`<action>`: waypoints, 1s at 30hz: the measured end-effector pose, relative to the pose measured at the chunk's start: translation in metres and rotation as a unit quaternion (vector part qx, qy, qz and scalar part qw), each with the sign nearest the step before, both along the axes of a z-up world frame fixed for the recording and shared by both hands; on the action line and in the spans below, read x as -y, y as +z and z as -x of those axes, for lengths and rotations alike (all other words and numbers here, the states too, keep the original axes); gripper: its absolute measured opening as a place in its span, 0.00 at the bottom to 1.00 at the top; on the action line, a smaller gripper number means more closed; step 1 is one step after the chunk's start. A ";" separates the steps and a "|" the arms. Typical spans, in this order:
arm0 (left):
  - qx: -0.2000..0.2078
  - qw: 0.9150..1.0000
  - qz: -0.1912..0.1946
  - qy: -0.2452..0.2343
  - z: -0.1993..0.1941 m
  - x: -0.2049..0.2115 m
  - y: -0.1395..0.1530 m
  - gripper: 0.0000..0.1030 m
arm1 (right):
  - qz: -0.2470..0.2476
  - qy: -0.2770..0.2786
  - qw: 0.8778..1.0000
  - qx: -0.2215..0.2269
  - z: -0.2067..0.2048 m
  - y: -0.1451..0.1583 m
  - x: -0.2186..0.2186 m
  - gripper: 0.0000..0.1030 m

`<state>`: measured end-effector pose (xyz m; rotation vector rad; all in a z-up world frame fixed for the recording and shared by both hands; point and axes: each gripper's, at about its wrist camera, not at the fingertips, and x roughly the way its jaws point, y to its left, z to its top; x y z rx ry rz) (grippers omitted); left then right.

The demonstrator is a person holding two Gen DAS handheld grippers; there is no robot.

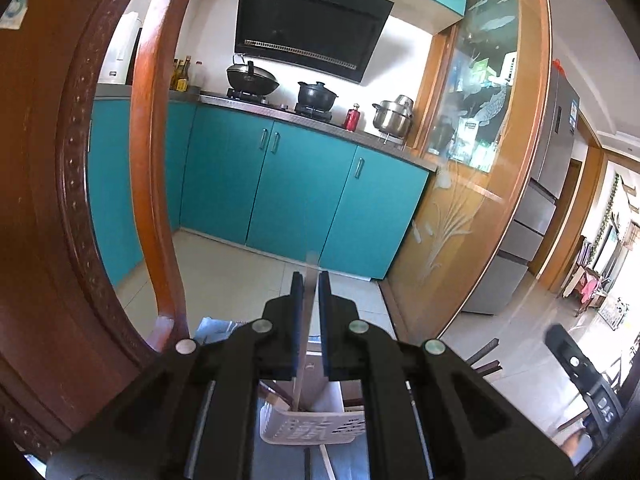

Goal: Organize utensils

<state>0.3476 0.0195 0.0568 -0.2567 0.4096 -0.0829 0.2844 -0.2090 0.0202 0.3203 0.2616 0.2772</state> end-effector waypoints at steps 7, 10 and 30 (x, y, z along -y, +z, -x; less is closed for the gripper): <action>0.010 1.000 -0.013 0.000 0.015 0.005 0.003 0.07 | -0.041 -0.032 0.997 -0.050 0.017 -0.043 0.043 0.33; 0.037 0.999 -0.020 0.009 0.032 0.005 0.011 0.12 | -0.056 -0.014 0.993 -0.102 0.012 -0.073 0.047 0.33; -0.071 0.991 -0.093 -0.062 0.048 0.035 -0.072 0.17 | 0.113 0.102 0.904 -0.399 -0.032 -0.212 -0.095 0.06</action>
